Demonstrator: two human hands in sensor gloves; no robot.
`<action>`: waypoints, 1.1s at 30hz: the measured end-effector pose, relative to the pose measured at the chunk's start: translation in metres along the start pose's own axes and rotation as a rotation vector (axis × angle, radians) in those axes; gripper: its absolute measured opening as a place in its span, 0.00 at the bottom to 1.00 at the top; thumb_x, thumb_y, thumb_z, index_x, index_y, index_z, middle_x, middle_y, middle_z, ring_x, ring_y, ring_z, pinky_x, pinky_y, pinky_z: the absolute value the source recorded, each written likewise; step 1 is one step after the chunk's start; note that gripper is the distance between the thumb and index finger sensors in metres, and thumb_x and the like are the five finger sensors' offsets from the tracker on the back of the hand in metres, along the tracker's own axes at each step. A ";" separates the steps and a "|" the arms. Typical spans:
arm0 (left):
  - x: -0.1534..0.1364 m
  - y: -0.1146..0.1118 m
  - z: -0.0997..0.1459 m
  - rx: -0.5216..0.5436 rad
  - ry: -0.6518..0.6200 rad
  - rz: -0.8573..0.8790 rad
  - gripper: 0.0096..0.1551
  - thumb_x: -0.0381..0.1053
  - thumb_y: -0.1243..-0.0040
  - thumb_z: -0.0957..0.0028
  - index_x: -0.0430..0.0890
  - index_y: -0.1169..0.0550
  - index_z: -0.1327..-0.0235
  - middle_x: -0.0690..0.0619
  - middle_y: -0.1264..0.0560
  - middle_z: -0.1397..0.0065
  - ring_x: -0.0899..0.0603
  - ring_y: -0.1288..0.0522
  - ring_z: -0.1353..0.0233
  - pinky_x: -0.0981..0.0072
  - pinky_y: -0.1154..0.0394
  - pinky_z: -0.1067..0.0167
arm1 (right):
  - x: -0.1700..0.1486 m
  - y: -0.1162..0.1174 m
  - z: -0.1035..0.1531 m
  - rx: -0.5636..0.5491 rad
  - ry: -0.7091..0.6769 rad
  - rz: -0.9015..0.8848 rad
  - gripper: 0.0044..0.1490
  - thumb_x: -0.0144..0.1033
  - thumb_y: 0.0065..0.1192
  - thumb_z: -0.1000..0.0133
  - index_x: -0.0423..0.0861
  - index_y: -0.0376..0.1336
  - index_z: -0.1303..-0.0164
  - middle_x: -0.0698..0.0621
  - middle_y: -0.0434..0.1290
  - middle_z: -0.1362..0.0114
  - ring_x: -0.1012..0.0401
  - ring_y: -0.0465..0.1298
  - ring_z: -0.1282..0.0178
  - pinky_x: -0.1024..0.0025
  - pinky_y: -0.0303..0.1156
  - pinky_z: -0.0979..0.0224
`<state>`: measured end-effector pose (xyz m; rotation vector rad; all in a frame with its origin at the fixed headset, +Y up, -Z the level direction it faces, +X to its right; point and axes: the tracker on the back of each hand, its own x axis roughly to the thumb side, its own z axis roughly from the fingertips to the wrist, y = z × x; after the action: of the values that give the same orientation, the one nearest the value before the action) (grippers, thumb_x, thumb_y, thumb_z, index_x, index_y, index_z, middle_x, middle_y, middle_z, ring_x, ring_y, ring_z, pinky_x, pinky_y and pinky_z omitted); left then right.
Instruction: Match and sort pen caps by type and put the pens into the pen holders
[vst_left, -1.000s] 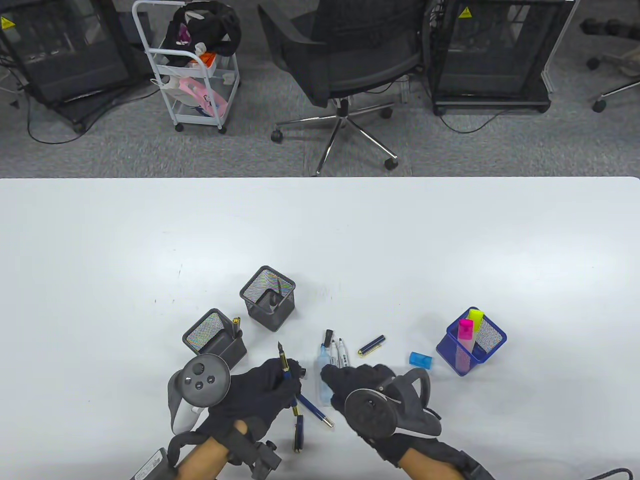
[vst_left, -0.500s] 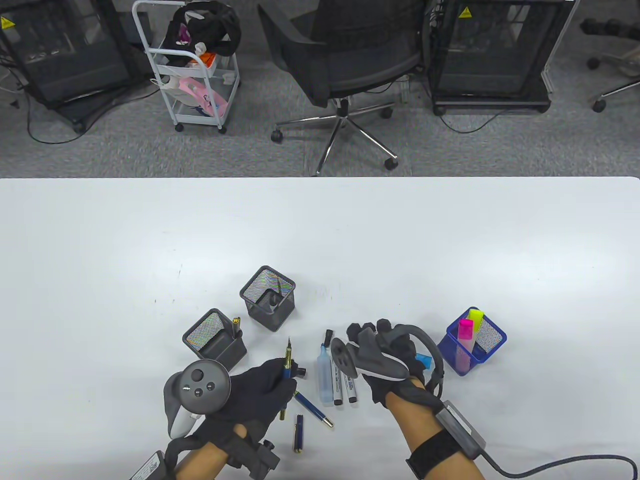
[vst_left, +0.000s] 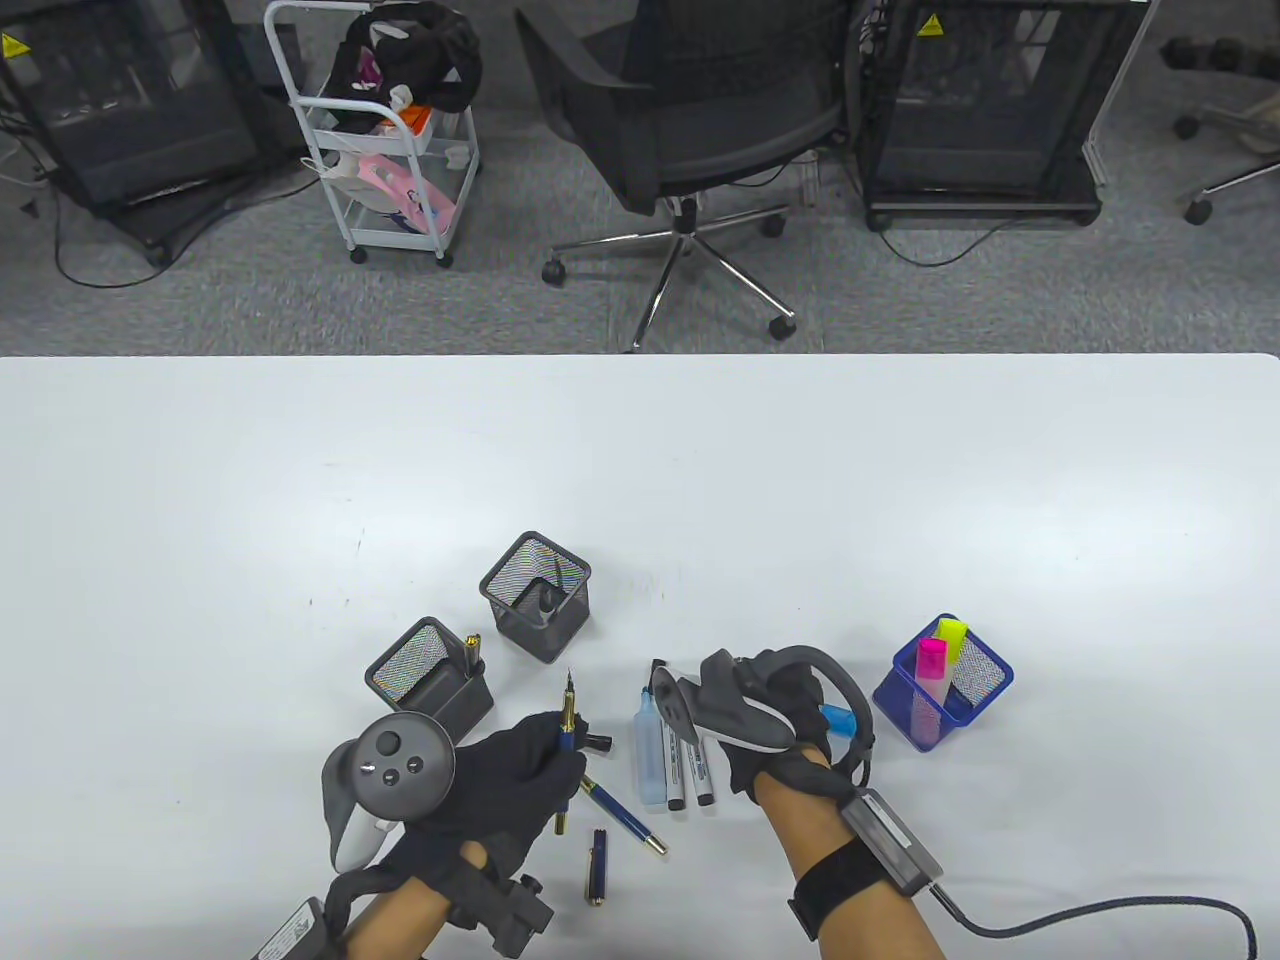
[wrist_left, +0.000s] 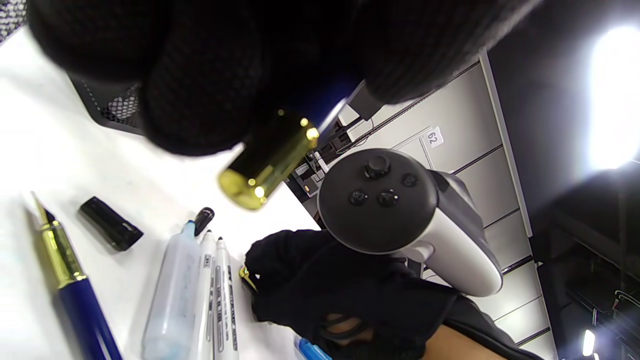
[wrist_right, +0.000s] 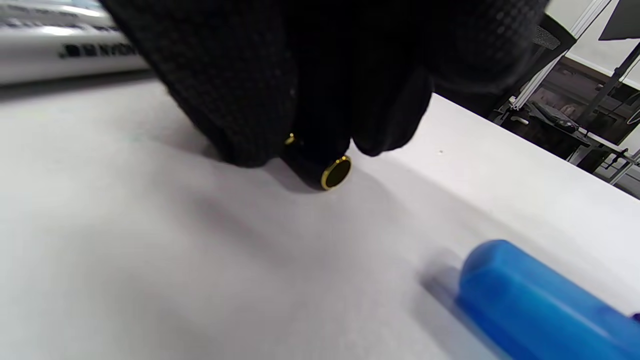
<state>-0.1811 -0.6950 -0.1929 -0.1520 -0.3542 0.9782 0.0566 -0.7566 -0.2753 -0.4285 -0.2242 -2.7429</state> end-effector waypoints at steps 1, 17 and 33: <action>0.000 0.000 0.000 -0.001 0.000 -0.002 0.30 0.52 0.34 0.48 0.36 0.19 0.40 0.40 0.12 0.50 0.39 0.13 0.59 0.34 0.21 0.53 | 0.000 0.001 0.000 0.001 -0.002 -0.005 0.37 0.38 0.84 0.55 0.46 0.68 0.36 0.46 0.83 0.41 0.50 0.85 0.43 0.58 0.81 0.46; 0.003 -0.004 0.000 -0.036 -0.037 -0.043 0.29 0.53 0.31 0.50 0.39 0.18 0.39 0.40 0.13 0.49 0.38 0.15 0.57 0.31 0.24 0.50 | -0.071 -0.061 0.073 -0.288 -0.087 -1.160 0.41 0.38 0.77 0.48 0.55 0.59 0.25 0.40 0.79 0.37 0.46 0.82 0.44 0.56 0.79 0.42; 0.021 -0.019 0.005 -0.089 -0.132 -0.307 0.28 0.53 0.28 0.52 0.39 0.15 0.44 0.40 0.12 0.51 0.38 0.14 0.58 0.30 0.24 0.49 | -0.068 -0.036 0.092 -0.429 -0.097 -1.602 0.32 0.46 0.73 0.47 0.41 0.64 0.40 0.46 0.85 0.46 0.51 0.89 0.52 0.63 0.86 0.52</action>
<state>-0.1576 -0.6885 -0.1787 -0.1102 -0.5267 0.6704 0.1286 -0.6829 -0.2145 -0.6734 0.0892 -4.3834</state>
